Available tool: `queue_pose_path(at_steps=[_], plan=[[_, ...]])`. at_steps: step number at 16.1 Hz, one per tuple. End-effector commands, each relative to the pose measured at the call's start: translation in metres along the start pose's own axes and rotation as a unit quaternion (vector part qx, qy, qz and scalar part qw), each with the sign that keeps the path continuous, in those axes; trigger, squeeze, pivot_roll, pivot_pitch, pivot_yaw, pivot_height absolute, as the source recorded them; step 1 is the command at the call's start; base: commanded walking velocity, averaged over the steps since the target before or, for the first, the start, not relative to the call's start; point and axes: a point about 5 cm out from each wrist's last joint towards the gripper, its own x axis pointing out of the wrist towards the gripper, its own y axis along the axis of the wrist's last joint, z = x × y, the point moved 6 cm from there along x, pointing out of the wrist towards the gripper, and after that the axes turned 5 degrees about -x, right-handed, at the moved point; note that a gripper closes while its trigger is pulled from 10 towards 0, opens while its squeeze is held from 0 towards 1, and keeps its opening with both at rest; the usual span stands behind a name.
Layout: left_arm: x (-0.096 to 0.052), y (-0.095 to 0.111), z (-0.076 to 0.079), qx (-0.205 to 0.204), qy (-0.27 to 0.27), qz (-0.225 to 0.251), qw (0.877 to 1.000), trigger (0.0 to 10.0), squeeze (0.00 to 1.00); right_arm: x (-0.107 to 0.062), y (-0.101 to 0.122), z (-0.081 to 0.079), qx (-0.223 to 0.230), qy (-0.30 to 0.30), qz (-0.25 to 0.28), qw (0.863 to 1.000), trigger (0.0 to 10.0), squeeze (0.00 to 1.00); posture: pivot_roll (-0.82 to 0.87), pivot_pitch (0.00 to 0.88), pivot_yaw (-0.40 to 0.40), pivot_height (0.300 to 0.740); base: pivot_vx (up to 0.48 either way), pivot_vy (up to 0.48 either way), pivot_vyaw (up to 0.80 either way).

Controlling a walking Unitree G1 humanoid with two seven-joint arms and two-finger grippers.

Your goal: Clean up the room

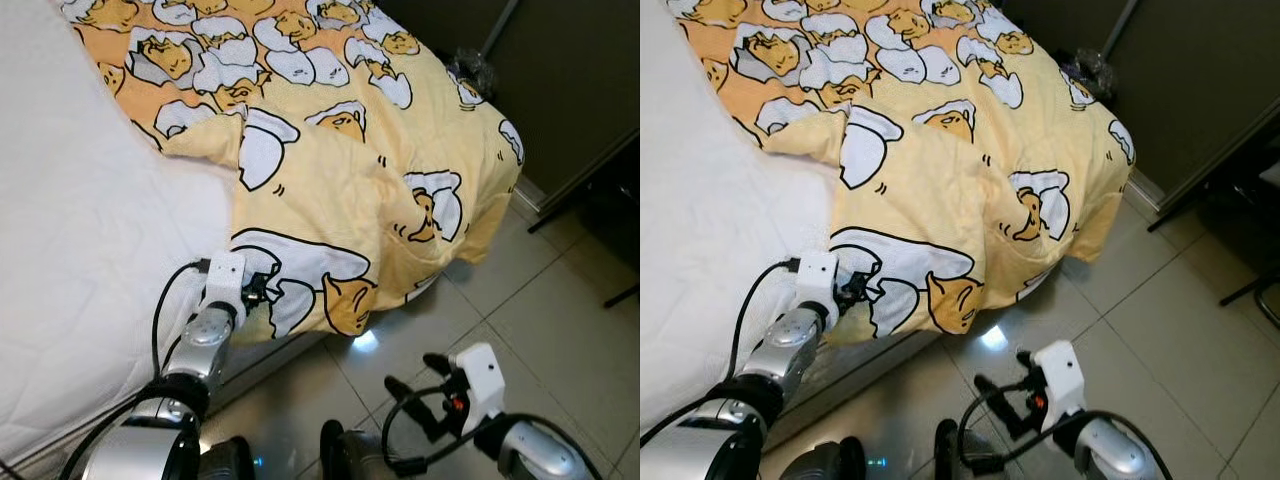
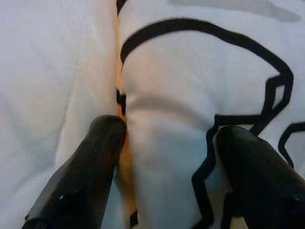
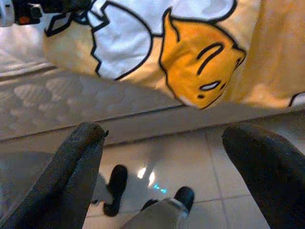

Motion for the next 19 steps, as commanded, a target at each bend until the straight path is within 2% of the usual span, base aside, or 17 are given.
queue_pose_path(at_steps=[1, 2, 4, 5, 7, 8, 9, 10, 13, 15, 16, 19], plan=[[-0.01, -0.042, -0.002, -0.017, 0.008, -0.065, 0.998, 10.0, 0.0, -0.003, -0.001, -0.004, 0.002, 0.013, -0.005, 1.0, 10.0, 0.12, -0.25, 0.223, -0.142, 0.74, 0.0, 0.0, 0.0], [-0.012, -0.044, -0.006, -0.016, 0.016, -0.066, 0.998, 10.0, 0.0, -0.003, -0.002, -0.005, 0.002, 0.015, -0.006, 1.0, 10.0, 0.11, -0.25, 0.223, -0.142, 0.74, 0.0, 0.0, 0.0], [-0.017, -0.044, -0.037, 0.003, 0.082, -0.057, 0.995, 10.0, 0.0, -0.004, -0.002, -0.002, 0.003, 0.012, -0.009, 1.0, 10.0, 0.11, -0.24, 0.206, -0.134, 0.74, 0.0, 0.0, 0.0], [-0.02, -0.051, -0.038, 0.005, 0.083, -0.067, 0.994, 10.0, 0.0, -0.004, -0.003, -0.001, 0.004, 0.011, -0.009, 1.0, 10.0, 0.12, -0.23, 0.199, -0.133, 0.74, 0.0, 0.0, 0.0], [-0.022, -0.067, -0.023, -0.006, 0.049, -0.094, 0.994, 10.0, 0.0, -0.002, -0.005, -0.002, 0.006, 0.012, -0.011, 1.0, 10.0, 0.11, -0.23, 0.186, -0.134, 0.74, 0.0, 0.0, 0.0], [-0.022, -0.068, -0.017, -0.014, 0.036, -0.096, 0.995, 10.0, 0.0, -0.002, -0.005, -0.002, 0.006, 0.012, -0.011, 1.0, 10.0, 0.12, -0.23, 0.181, -0.135, 0.74, 0.0, 0.0, 0.0], [-0.022, -0.067, -0.013, -0.021, 0.029, -0.094, 0.995, 0.9, 0.0, -0.001, -0.005, -0.002, 0.006, 0.013, -0.011, 1.0, 10.0, 0.12, -0.23, 0.181, -0.135, 0.74, 0.0, 0.0, 0.0], [-0.021, -0.068, -0.001, -0.047, 0.004, -0.095, 0.994, 0.0, 0.0, 0.0, -0.004, -0.002, 0.004, 0.013, -0.011, 1.0, 10.0, 0.12, -0.23, 0.168, -0.135, 0.74, 0.0, 0.0, 0.0], [-0.023, -0.077, 0.012, -0.097, -0.032, -0.122, 0.987, 0.0, 0.0, 0.0, 0.003, 0.003, -0.005, 0.004, 0.001, 1.0, 10.0, 0.12, -0.24, 0.156, -0.139, 0.74, 0.0, 0.0, 0.0], [-0.027, -0.086, 0.026, -0.146, -0.076, -0.149, 0.975, 0.0, 0.0, 0.001, 0.009, 0.005, -0.005, 0.004, 0.008, 1.0, 10.0, 0.12, -0.23, 0.161, -0.143, 0.74, 0.0, 0.0, 0.0], [-0.028, -0.088, 0.036, -0.15, -0.102, -0.156, 0.971, 0.0, 0.0, 0.002, 0.011, 0.005, -0.007, 0.005, 0.009, 1.0, 10.0, 0.11, -0.24, 0.163, -0.143, 0.74, 0.0, 0.0, 0.0], [-0.027, -0.077, 0.049, -0.139, -0.152, -0.136, 0.969, 0.0, 0.0, 0.005, 0.015, 0.008, -0.014, 0.002, 0.013, 1.0, 10.0, 0.12, -0.24, 0.163, -0.138, 0.74, 0.0, 0.0, 0.0]])
